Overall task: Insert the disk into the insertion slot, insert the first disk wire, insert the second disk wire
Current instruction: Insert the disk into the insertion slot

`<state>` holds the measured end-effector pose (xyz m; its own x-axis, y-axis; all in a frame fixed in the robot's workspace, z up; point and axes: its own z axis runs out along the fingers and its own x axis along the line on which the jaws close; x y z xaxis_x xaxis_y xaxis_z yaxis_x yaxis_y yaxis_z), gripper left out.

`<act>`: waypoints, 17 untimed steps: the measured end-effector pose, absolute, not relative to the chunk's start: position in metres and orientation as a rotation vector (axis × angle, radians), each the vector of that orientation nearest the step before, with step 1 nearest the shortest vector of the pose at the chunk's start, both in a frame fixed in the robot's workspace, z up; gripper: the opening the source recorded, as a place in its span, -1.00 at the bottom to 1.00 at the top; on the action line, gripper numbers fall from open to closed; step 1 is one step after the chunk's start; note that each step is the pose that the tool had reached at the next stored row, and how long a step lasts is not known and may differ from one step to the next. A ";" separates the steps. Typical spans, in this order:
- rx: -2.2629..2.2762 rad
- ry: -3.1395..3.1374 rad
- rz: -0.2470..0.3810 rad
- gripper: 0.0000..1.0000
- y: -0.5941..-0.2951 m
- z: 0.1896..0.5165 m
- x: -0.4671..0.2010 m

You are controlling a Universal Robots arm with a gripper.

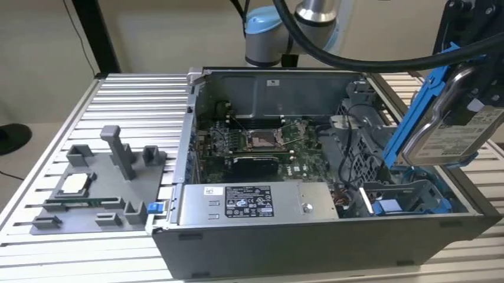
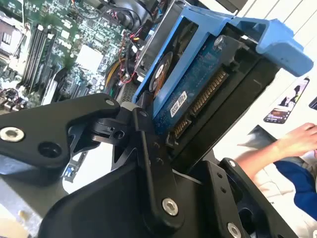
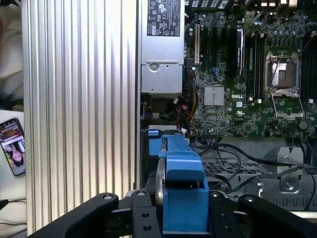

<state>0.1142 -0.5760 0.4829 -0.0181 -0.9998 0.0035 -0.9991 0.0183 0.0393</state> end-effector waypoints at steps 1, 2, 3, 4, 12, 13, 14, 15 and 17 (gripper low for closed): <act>2.180 -2.220 -0.040 -1.00 -0.577 0.482 0.114; 2.180 -2.220 -0.040 -1.00 -0.578 0.481 0.114; 2.180 -2.220 -0.040 -1.00 -0.579 0.479 0.114; 2.180 -2.220 -0.040 -1.00 -0.580 0.478 0.114; 2.172 -2.230 -0.042 -1.00 -0.582 0.463 0.114; 2.170 -2.232 -0.043 -1.00 -0.583 0.461 0.114; 2.169 -2.233 -0.043 -1.00 -0.583 0.460 0.114; 2.168 -2.235 -0.043 -1.00 -0.583 0.458 0.114; 2.166 -2.238 -0.044 -1.00 -0.583 0.454 0.114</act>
<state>0.1143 -0.5826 0.4541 -0.0327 -0.9995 -0.0001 -0.9987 0.0327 0.0394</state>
